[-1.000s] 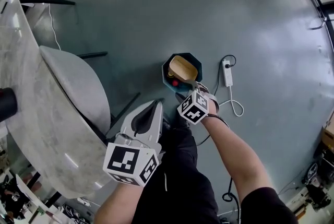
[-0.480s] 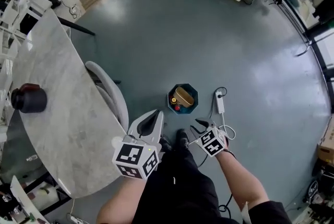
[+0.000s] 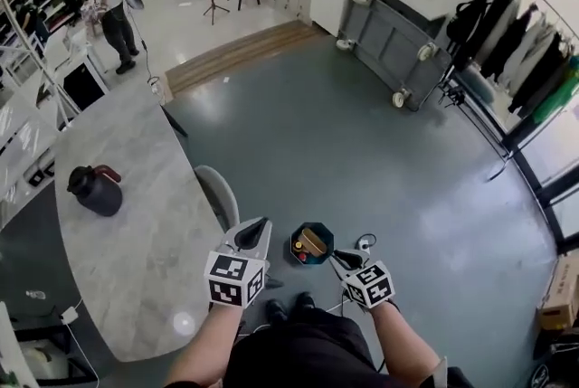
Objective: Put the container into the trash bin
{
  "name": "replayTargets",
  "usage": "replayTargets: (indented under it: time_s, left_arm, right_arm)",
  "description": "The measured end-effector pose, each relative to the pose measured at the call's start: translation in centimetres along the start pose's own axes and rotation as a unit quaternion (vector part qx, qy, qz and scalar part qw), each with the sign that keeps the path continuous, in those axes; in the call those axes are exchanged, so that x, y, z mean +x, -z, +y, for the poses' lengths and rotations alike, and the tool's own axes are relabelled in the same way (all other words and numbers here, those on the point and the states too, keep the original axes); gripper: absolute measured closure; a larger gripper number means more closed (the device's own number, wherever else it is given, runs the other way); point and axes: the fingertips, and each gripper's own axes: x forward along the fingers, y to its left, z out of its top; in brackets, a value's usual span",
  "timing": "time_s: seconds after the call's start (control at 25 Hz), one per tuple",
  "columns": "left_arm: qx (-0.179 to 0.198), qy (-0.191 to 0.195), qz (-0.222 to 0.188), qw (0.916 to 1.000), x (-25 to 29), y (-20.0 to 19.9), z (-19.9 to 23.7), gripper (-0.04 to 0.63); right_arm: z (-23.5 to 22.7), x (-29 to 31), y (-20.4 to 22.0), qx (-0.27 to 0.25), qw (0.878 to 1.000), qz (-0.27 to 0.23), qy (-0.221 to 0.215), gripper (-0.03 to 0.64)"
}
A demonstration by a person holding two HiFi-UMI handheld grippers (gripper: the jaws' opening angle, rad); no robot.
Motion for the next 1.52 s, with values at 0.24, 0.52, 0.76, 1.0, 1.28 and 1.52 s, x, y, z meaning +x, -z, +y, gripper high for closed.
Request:
replayTargets:
  time_s: [0.24, 0.52, 0.76, 1.0, 1.28, 1.52]
  left_arm:
    - [0.021, -0.006, -0.027, 0.9994, -2.9, -3.6, 1.6, 0.586]
    - [0.019, -0.042, -0.075, 0.9961, -3.6, -7.2, 2.6, 0.588]
    - [0.043, -0.065, -0.114, 0.9904, -4.7, -10.3, 1.4, 0.588]
    - [0.059, -0.053, -0.148, 0.9858, -6.0, -12.4, -0.9, 0.588]
    - [0.054, -0.077, -0.155, 0.9834, -6.2, -14.0, -0.5, 0.588]
    - [0.047, -0.074, -0.155, 0.9840, -5.3, -14.1, -0.7, 0.588]
  right_arm:
    - [0.2, -2.9, -7.3, 0.016, 0.996, -0.082, 0.008, 0.575]
    - [-0.3, -5.6, -15.6, -0.031, 0.986, -0.164, -0.023, 0.592]
    - [-0.3, -10.7, -20.5, -0.094, 0.973, -0.204, -0.057, 0.623]
    - [-2.2, -17.5, -24.4, -0.121, 0.945, -0.304, 0.000, 0.624]
    - [-4.0, -20.8, -25.7, -0.112, 0.930, -0.351, 0.010, 0.626]
    - [-4.2, -20.1, -24.9, -0.116, 0.934, -0.337, 0.008, 0.626]
